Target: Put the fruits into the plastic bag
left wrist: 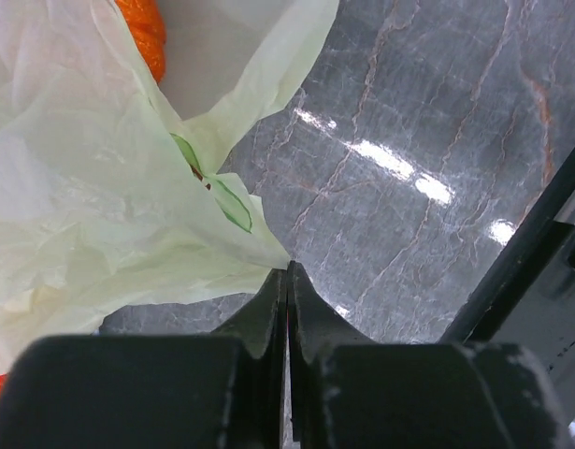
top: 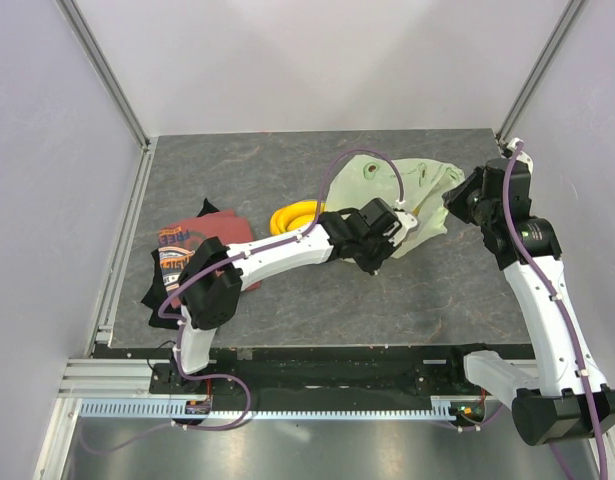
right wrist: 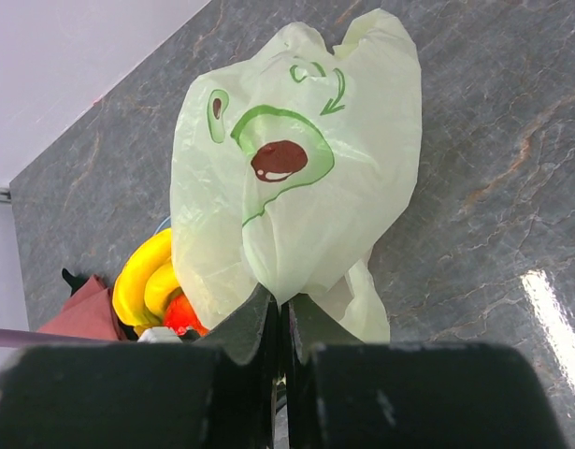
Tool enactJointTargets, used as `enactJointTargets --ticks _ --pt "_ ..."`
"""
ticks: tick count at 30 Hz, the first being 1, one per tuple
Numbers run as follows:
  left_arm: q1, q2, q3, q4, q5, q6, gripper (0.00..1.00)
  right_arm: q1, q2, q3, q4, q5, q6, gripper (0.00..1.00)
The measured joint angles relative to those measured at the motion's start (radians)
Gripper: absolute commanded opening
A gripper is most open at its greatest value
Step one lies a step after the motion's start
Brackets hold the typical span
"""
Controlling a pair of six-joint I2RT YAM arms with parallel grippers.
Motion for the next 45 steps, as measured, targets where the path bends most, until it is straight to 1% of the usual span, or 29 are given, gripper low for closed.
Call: enactJointTargets --ticks 5,9,12,15,19,22,26,30,35,36,38,39,41,42,43,45 --pt "0.006 -0.001 0.029 0.004 -0.013 -0.002 0.02 0.000 -0.003 0.011 -0.002 0.027 -0.010 0.08" --pt "0.039 -0.010 0.122 -0.006 0.014 -0.037 0.02 0.000 -0.002 0.066 -0.013 0.068 -0.041 0.09" --pt "0.095 -0.024 0.241 0.005 0.054 -0.096 0.02 0.000 0.011 0.158 -0.024 0.119 -0.095 0.09" --pt "0.176 -0.043 0.359 0.067 0.117 -0.182 0.02 0.000 0.022 0.249 -0.021 0.185 -0.171 0.10" --pt "0.293 -0.104 0.395 0.203 0.210 -0.335 0.01 0.000 0.022 0.309 -0.006 0.270 -0.264 0.10" --pt "0.356 -0.116 0.401 0.286 0.256 -0.418 0.02 0.000 0.018 0.304 -0.004 0.311 -0.306 0.11" --pt "0.389 -0.089 0.398 0.360 0.306 -0.498 0.02 0.000 -0.004 0.213 0.004 0.339 -0.322 0.10" --pt "0.391 -0.029 0.372 0.390 0.337 -0.523 0.02 0.000 -0.016 0.108 -0.010 0.341 -0.318 0.10" --pt "0.392 0.040 0.342 0.377 0.344 -0.526 0.01 0.000 -0.018 0.076 -0.042 0.338 -0.310 0.11" --pt "0.393 0.044 0.342 0.376 0.344 -0.526 0.05 0.000 -0.020 0.076 -0.042 0.338 -0.310 0.11" --pt "0.394 0.044 0.342 0.380 0.344 -0.526 0.17 0.000 -0.024 0.079 -0.043 0.337 -0.310 0.11" --pt "0.397 0.040 0.342 0.386 0.343 -0.526 0.33 0.000 -0.024 0.084 -0.044 0.337 -0.310 0.11" --pt "0.404 0.034 0.342 0.387 0.341 -0.523 0.47 0.000 -0.023 0.092 -0.044 0.336 -0.310 0.11" --pt "0.407 0.030 0.341 0.387 0.339 -0.525 0.57 0.000 -0.024 0.097 -0.044 0.336 -0.310 0.11" --pt "0.414 0.022 0.337 0.387 0.335 -0.526 0.62 0.000 -0.024 0.100 -0.043 0.335 -0.310 0.11" --pt "0.426 0.003 0.320 0.385 0.326 -0.526 0.78 0.000 -0.024 0.101 -0.042 0.333 -0.306 0.11"
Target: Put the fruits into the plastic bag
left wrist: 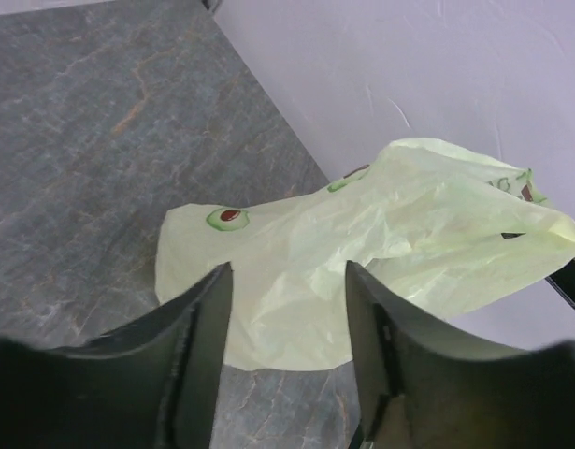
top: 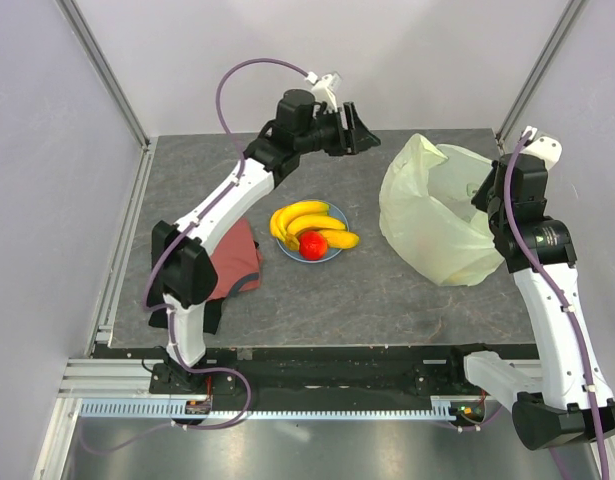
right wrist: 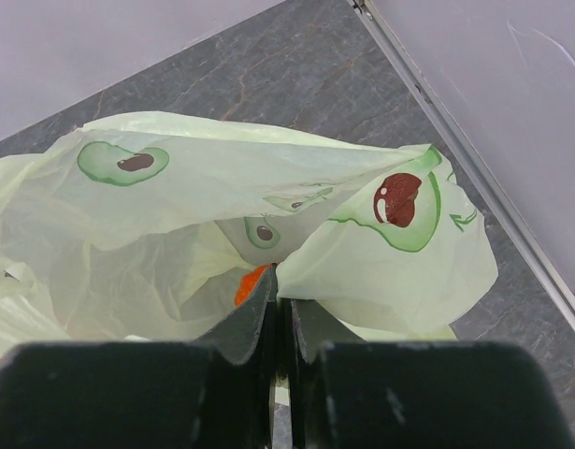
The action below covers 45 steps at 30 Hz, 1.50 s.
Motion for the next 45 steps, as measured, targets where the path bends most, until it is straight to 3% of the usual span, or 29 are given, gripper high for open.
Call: enactJointTargets --ticks 2,9,22,30,45 --pt "0.021 -0.032 -0.034 -0.013 -0.013 0.002 0.83 0.000 0.000 0.000 0.000 -0.004 0.005 0.11" --pt "0.084 -0.128 -0.122 -0.163 -0.100 0.046 0.85 0.000 0.000 0.000 0.000 -0.010 0.027 0.11" --pt "0.137 -0.380 -0.604 -0.357 -0.304 0.161 0.84 0.000 0.000 -0.006 0.008 -0.033 0.073 0.12" --pt "0.204 -0.351 -0.624 -0.371 -0.354 0.247 0.80 0.000 0.002 -0.014 0.018 -0.048 0.077 0.12" --pt "0.245 -0.161 -0.560 -0.370 -0.254 0.320 0.77 0.000 0.029 -0.014 0.038 -0.058 0.082 0.12"
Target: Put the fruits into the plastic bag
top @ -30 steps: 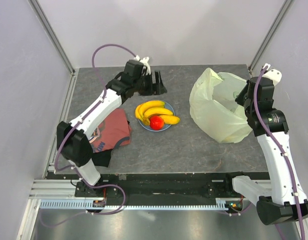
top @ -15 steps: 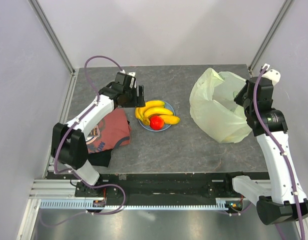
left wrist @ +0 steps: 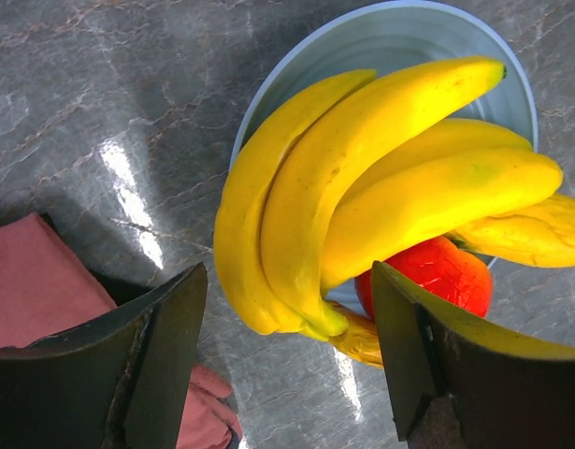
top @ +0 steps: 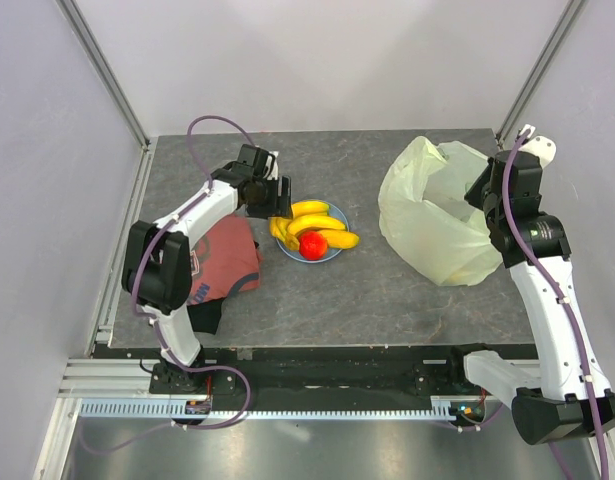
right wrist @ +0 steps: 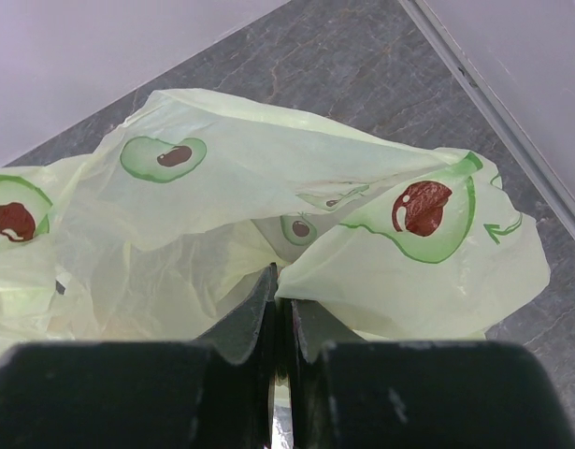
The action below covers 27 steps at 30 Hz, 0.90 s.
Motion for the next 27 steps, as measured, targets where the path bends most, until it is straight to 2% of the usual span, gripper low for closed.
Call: enactJointTargets --ticks 9,27 --pt "0.009 0.055 0.014 -0.002 0.040 0.025 0.73 0.000 0.000 -0.001 0.006 0.009 0.016 0.12" --pt "0.015 0.091 0.040 -0.002 0.044 0.057 0.46 0.000 -0.008 -0.034 0.027 0.035 0.050 0.12"
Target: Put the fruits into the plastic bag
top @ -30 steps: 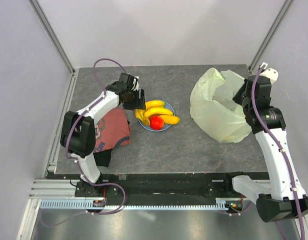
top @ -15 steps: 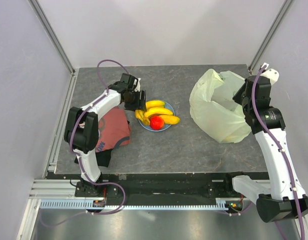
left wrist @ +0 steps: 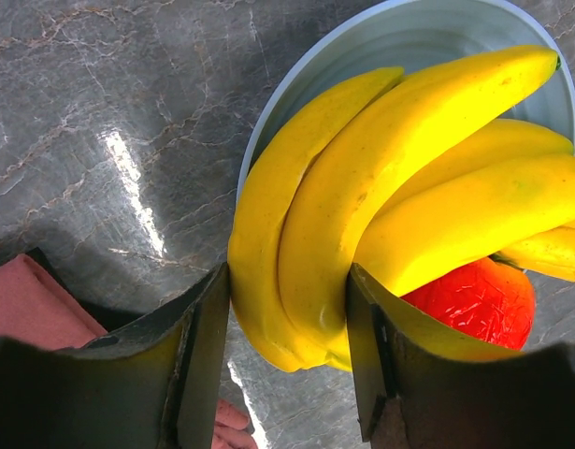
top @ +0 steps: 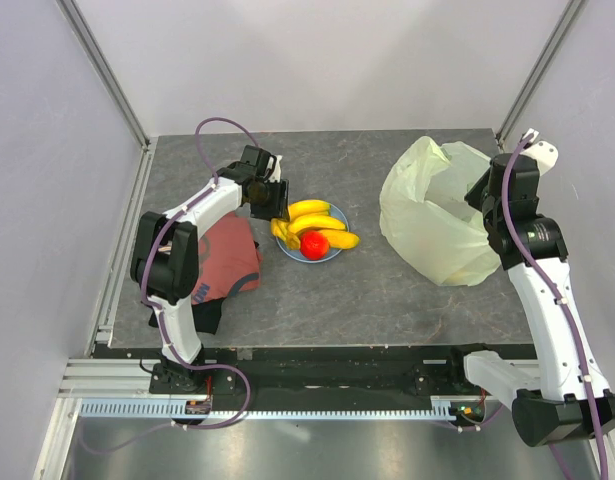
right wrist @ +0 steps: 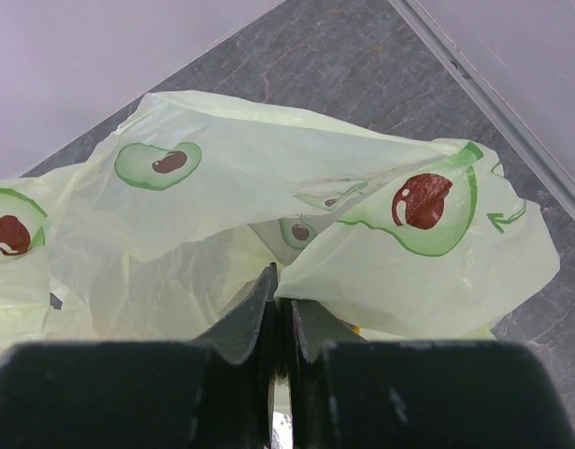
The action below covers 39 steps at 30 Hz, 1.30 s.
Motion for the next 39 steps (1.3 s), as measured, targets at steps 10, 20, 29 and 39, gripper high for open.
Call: enactJointTargets --ticks 10,20,29,39 --pt "0.000 -0.001 0.003 -0.002 0.000 0.014 0.25 0.000 -0.008 -0.008 0.000 0.010 0.010 0.12" --pt "0.010 -0.047 0.012 -0.024 0.001 0.035 0.22 0.000 -0.019 -0.012 0.000 0.011 0.010 0.13" --pt "0.019 -0.111 0.021 -0.032 0.000 0.054 0.21 0.000 -0.022 -0.012 0.000 0.011 0.010 0.13" --pt "0.026 -0.132 0.169 -0.109 -0.029 0.078 0.20 0.000 -0.029 -0.012 0.000 0.010 0.018 0.13"
